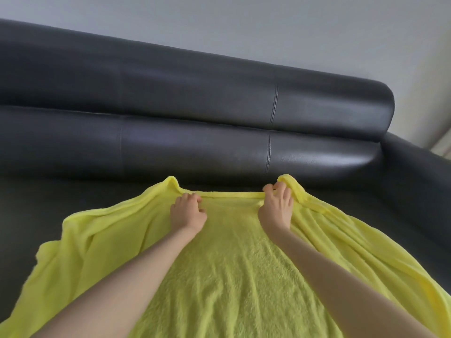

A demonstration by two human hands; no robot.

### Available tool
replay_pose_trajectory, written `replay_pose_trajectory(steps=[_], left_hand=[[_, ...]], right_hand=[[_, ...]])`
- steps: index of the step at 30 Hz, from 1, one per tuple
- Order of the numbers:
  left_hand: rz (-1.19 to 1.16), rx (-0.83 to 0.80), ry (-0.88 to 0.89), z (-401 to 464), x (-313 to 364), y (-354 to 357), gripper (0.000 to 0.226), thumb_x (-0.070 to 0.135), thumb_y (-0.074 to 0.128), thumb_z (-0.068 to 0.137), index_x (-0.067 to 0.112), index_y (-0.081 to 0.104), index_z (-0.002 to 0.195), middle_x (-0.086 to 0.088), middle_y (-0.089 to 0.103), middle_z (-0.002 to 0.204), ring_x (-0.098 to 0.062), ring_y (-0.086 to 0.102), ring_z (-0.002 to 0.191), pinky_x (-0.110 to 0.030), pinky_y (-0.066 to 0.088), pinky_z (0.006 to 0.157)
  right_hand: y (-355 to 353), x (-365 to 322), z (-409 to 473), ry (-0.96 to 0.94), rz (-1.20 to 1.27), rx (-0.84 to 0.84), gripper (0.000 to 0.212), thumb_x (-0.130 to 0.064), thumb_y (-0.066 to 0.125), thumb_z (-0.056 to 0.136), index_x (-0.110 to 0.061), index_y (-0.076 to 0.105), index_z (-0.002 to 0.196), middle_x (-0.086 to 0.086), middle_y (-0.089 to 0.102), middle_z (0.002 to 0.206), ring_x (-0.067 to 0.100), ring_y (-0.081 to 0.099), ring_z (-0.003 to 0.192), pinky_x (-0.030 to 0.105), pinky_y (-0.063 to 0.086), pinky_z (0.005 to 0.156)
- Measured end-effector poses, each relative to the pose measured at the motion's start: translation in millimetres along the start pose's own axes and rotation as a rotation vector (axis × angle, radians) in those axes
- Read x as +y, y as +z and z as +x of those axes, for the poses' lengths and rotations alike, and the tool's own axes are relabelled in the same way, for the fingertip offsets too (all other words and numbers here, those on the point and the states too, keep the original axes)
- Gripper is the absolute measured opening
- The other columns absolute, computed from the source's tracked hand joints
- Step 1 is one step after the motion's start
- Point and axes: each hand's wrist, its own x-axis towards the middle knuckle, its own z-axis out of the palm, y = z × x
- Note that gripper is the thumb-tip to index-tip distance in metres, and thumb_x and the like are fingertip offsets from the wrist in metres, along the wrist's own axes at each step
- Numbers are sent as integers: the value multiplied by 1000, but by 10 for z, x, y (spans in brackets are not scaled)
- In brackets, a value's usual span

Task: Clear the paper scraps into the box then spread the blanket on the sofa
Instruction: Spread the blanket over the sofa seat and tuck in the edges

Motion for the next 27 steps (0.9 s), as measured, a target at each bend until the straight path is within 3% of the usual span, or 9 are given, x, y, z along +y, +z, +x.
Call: replay_pose_trajectory(steps=[3,6,8,12,15,17,20,22,27], left_hand=[[41,-40,21,-14,-74,-29,42,29,58,90,21,49,131,2,49,132,-18,46,122,-32,39,103],[90,-130,13,-6,-139,-84,54,37,54,91,21,39,140,0,40,144,-20,35,134,-36,30,111],[129,-224,-16,-15,-185,-118,61,44,49,92,22,31,146,-2,28,153,-22,24,142,-39,22,116],[207,-382,-51,-21,-281,-196,70,59,37,93,28,16,152,-2,6,161,-23,5,148,-45,6,119],[221,-481,-71,4,-278,-257,73,62,31,92,31,5,154,-3,-6,161,-24,-5,148,-49,-1,119],[226,-518,-78,22,-261,-282,75,64,29,92,32,1,154,-4,-9,161,-24,-8,148,-50,-3,118],[237,-515,-78,36,-267,-294,77,66,29,91,32,0,154,-5,-9,161,-25,-7,148,-52,-3,117],[245,-452,-47,50,-248,-255,79,64,34,89,28,6,154,-4,-2,161,-25,-3,148,-54,-1,116],[223,-304,154,177,-87,-69,70,41,51,83,25,29,147,4,22,156,-15,13,146,-44,4,119]], right_hand=[[29,-97,-73,-129,94,-119,40,-1,53,85,-14,50,123,2,48,123,21,46,110,29,44,90],[43,-165,-84,-122,146,-312,47,0,52,87,-18,48,131,0,48,130,21,47,118,30,49,80],[42,-192,-76,-115,130,-450,53,-2,51,89,-20,44,138,1,44,138,22,43,126,34,48,90],[35,-217,-17,-179,39,-623,67,-8,54,90,-22,28,150,3,30,154,24,24,143,43,24,116],[15,-270,66,-265,-90,-708,77,-13,59,91,-22,16,154,4,19,159,24,10,148,48,4,120],[22,-334,103,-288,-128,-738,81,-11,61,89,-21,13,154,5,16,160,24,8,148,47,2,120],[69,-415,115,-246,-22,-739,78,-7,62,88,-19,19,153,6,25,156,26,23,144,43,21,119],[99,-447,121,-124,128,-719,62,-8,51,93,-22,29,150,7,32,152,26,33,138,41,34,112],[243,-516,127,-67,126,-657,51,-34,24,101,-28,26,151,3,21,158,26,16,145,47,14,116]])
